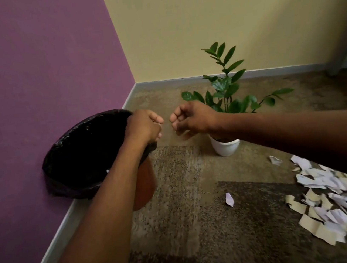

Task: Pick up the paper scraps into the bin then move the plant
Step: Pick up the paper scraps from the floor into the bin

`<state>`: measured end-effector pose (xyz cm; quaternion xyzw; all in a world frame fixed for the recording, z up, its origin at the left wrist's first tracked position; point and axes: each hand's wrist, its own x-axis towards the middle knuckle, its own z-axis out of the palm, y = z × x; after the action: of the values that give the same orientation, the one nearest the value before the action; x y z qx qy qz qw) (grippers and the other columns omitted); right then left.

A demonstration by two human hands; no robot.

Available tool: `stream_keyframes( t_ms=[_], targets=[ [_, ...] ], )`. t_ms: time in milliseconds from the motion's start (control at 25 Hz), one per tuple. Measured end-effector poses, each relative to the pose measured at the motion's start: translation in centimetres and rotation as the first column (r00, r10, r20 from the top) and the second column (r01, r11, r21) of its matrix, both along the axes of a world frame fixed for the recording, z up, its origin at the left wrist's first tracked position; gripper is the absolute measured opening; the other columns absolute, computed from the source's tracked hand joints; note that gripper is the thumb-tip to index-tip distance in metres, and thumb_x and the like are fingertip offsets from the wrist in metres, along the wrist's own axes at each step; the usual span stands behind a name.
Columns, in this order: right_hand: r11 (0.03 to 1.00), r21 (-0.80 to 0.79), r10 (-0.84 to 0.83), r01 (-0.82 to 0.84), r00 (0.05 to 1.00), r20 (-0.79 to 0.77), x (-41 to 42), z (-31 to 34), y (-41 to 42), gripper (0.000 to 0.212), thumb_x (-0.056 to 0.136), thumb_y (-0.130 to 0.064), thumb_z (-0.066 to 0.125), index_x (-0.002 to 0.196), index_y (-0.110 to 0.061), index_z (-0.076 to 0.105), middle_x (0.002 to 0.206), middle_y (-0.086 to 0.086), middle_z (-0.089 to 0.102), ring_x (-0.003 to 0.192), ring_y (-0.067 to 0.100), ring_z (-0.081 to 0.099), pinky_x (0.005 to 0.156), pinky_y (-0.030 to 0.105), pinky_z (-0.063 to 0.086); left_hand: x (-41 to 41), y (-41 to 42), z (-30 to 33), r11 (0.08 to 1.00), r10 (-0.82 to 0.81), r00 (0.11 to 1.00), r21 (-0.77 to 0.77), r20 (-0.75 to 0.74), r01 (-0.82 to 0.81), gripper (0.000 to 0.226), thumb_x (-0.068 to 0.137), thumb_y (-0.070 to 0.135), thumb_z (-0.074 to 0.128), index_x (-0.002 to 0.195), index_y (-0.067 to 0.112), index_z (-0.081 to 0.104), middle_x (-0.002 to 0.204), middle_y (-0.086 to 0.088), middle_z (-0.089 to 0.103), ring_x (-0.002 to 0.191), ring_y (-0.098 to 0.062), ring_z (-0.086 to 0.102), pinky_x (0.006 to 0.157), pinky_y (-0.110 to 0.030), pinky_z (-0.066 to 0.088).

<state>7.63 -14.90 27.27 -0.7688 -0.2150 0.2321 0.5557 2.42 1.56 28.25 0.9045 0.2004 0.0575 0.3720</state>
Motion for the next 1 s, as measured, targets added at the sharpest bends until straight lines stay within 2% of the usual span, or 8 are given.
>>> stream_keyframes(
  t_ms=[160,280,400,520,640,800,880,1000],
  targets=[
    [0.96,-0.28,0.014,0.022,0.992,0.126,1.0,-4.6,-8.6,0.014,0.087,-0.001,0.061,0.093,-0.013,0.063,0.086,0.005,0.067,0.067,0.012,0.064,0.056,0.022,0.055,1.3,-5.0,-3.1,0.934,-0.354,0.926,-0.013,-0.131,0.356,0.023,0.09,0.001,0.061,0.077,0.018,0.07,0.067,-0.007,0.071,0.066,-0.02,0.071,0.068,-0.033,0.06],
    [0.787,-0.617,0.208,0.009,0.937,0.28,1.6,-8.4,-14.9,0.021,0.081,-0.008,0.068,0.099,-0.017,0.065,0.101,0.0,0.069,0.068,-0.001,0.056,0.056,0.004,0.039,1.7,-8.3,-7.6,0.887,-0.454,0.866,-0.009,-0.211,0.462,0.015,0.089,0.009,0.063,0.083,0.019,0.072,0.073,-0.009,0.073,0.073,-0.023,0.072,0.072,-0.034,0.059],
    [0.589,-0.804,0.363,-0.082,0.916,0.173,1.3,-12.3,-20.8,0.044,0.079,-0.01,0.071,0.12,-0.018,0.057,0.107,-0.005,0.061,0.08,0.003,0.054,0.062,0.006,0.037,1.6,-10.7,-13.3,0.834,-0.517,0.789,0.012,-0.332,0.551,0.018,0.08,0.016,0.075,0.094,0.024,0.065,0.091,-0.003,0.07,0.084,-0.022,0.067,0.077,-0.032,0.054],
    [0.486,-0.866,0.419,-0.118,0.901,0.112,0.6,-16.4,-25.9,0.055,0.081,-0.019,0.068,0.132,-0.017,0.047,0.131,0.006,0.05,0.111,0.019,0.055,0.08,0.019,0.041,0.6,-12.3,-19.0,0.763,-0.52,0.71,0.116,-0.474,0.636,0.053,0.071,0.03,0.082,0.116,0.023,0.054,0.114,-0.005,0.055,0.101,-0.025,0.058,0.084,-0.033,0.048],
    [0.434,-0.894,0.389,-0.113,0.918,0.073,0.4,-19.5,-29.7,0.06,0.084,-0.024,0.064,0.139,-0.021,0.039,0.138,0.008,0.042,0.119,0.027,0.051,0.084,0.028,0.042,-1.2,-13.7,-23.6,0.733,-0.533,0.642,0.077,-0.552,0.675,0.068,0.065,0.031,0.084,0.123,0.025,0.049,0.12,-0.005,0.045,0.107,-0.029,0.056,0.087,-0.033,0.047],
    [0.324,-0.945,0.353,-0.048,0.933,0.073,1.3,-21.7,-33.6,0.095,0.073,-0.015,0.072,0.151,-0.024,0.017,0.155,0.01,0.019,0.131,0.036,0.038,0.093,0.037,0.045,-2.3,-15.1,-27.3,0.72,-0.578,0.633,0.043,-0.514,0.692,0.05,0.066,0.016,0.08,0.109,0.025,0.055,0.117,-0.001,0.043,0.106,-0.027,0.057,0.09,-0.033,0.048],
    [0.324,-0.946,0.311,0.022,0.942,0.128,2.3,-22.1,-35.1,0.105,0.07,-0.021,0.078,0.151,-0.024,0.013,0.157,0.013,0.014,0.133,0.039,0.036,0.099,0.042,0.045,-2.0,-16.0,-28.1,0.763,-0.553,0.702,0.067,-0.449,0.643,0.038,0.075,0.017,0.073,0.109,0.022,0.055,0.118,-0.005,0.046,0.104,-0.028,0.058,0.09,-0.036,0.048],
    [0.316,-0.943,0.248,0.108,0.949,0.192,3.9,-22.7,-37.5,0.11,0.066,-0.022,0.081,0.151,-0.022,0.011,0.156,0.015,0.016,0.134,0.041,0.035,0.104,0.046,0.042,-0.6,-17.7,-29.0,0.815,-0.52,0.771,0.058,-0.366,0.577,0.033,0.079,0.023,0.072,0.109,0.017,0.058,0.112,-0.005,0.05,0.1,-0.025,0.057,0.081,-0.028,0.043]
  ],
)
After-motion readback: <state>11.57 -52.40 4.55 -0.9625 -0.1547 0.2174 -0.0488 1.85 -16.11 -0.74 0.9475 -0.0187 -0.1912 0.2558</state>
